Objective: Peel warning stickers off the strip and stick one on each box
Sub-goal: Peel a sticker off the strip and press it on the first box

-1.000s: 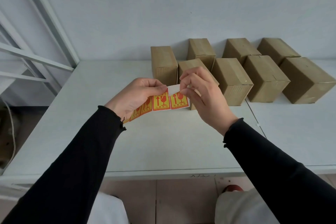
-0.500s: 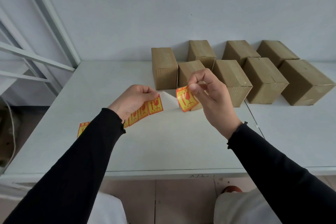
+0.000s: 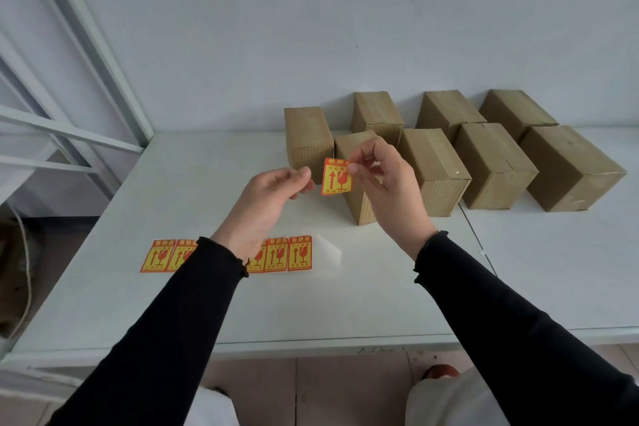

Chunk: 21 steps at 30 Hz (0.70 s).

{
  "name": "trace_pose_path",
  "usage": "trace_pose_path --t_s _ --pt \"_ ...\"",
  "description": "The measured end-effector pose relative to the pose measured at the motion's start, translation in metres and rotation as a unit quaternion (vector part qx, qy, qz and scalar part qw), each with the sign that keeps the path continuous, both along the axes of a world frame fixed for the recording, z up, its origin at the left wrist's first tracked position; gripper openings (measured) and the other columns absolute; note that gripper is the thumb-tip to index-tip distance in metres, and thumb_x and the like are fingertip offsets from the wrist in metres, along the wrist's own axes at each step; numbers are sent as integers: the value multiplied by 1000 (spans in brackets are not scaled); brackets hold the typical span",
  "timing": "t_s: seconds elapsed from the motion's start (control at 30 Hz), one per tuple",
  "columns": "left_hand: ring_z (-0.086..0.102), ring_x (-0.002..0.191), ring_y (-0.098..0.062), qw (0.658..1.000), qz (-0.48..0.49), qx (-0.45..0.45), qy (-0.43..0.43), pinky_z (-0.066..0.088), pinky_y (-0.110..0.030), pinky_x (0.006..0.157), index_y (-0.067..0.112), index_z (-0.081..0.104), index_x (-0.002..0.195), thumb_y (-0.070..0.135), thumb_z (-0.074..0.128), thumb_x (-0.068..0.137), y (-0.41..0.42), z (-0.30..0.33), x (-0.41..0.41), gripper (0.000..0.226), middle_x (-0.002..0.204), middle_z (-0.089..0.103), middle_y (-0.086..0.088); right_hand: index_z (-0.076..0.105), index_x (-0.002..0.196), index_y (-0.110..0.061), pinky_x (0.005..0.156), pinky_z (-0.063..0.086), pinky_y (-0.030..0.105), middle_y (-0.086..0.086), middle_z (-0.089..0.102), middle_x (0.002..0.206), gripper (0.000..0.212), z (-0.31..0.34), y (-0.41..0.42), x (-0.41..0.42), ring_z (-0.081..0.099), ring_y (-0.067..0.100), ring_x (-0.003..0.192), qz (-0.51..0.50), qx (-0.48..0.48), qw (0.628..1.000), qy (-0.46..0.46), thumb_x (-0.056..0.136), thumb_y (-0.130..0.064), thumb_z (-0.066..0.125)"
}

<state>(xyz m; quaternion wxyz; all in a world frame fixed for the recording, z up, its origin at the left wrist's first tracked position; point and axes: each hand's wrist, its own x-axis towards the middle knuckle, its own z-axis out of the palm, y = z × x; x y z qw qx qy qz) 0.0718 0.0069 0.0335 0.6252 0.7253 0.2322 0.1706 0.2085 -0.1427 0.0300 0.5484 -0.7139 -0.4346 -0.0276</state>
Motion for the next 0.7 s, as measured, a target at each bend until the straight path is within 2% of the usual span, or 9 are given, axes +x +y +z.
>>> trace_pose_path --t_s 0.07,0.17,0.27,0.33,0.43,0.5,0.6,0.7 --pt "54 86 -6 1000 -7 -19 -19 35 -27 83 14 73 88 43 64 92 -5 11 0 30 86 68 10 56 91 -26 77 52 42 -9 61 89 12 3 5 2 58 21 87 2 4 1000 -7 95 -17 63" --pt "57 75 5 999 -22 -30 -18 35 -25 83 14 70 82 31 67 92 -9 18 3 19 73 67 18 57 93 -24 78 52 39 0 63 92 11 7 11 5 58 21 88 2 3 1000 -9 94 -16 64" --pt "65 84 2 999 -20 -26 -18 38 -21 84 15 75 86 24 71 90 -5 20 10 11 84 75 9 58 94 -24 76 51 33 1 64 93 9 9 16 10 59 19 89 -3 -3 1000 -3 95 -16 63" --pt "66 85 0 1000 -12 -13 -16 40 -14 80 17 75 85 24 72 89 1 20 16 9 86 76 6 59 94 -21 73 49 29 -3 65 91 6 13 20 15 59 19 88 -4 -7 1000 -8 97 -16 62" --pt "68 83 1 999 8 29 -16 41 -2 70 16 77 84 23 74 88 14 20 33 9 87 77 5 59 90 -20 65 41 15 -11 61 82 9 24 36 33 55 7 76 -12 -24 1000 0 96 -15 62" --pt "68 85 1 998 24 62 -13 41 1 67 12 77 87 24 74 88 27 22 50 12 88 77 4 57 86 -21 61 39 11 -12 60 77 13 32 56 50 52 2 69 -10 -48 999 16 95 -13 61" --pt "68 89 -3 994 54 96 -2 43 -7 71 9 77 91 23 73 89 54 27 80 15 92 77 3 59 85 -18 59 39 14 -11 58 72 13 41 91 80 49 2 64 -8 -76 996 50 94 -9 61" --pt "63 90 -2 991 73 107 23 41 -16 72 14 76 84 25 73 88 79 27 107 12 91 74 5 63 90 -15 56 36 14 -11 56 72 7 40 126 108 46 1 63 -19 -127 990 63 95 -12 60"
